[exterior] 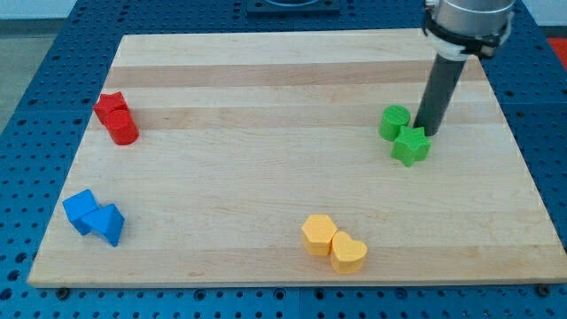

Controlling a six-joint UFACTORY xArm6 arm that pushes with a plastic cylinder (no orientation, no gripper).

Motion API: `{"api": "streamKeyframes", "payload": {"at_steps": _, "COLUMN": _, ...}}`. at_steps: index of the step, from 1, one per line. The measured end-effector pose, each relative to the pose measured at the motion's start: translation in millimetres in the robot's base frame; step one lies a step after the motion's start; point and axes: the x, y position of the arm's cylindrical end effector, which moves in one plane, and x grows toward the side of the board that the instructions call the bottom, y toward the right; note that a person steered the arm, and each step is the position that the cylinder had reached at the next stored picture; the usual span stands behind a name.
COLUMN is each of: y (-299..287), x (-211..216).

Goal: Adjust the green blocks vertically

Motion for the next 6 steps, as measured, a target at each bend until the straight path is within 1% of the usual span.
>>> {"api": "streamKeyframes", "payload": {"at_steps": 1, "y": 35, "x": 15}}
{"api": "streamKeyframes", "payload": {"at_steps": 2, "y": 33, "x": 35}}
{"api": "streamKeyframes", "payload": {"at_steps": 6, "y": -16, "x": 35}}
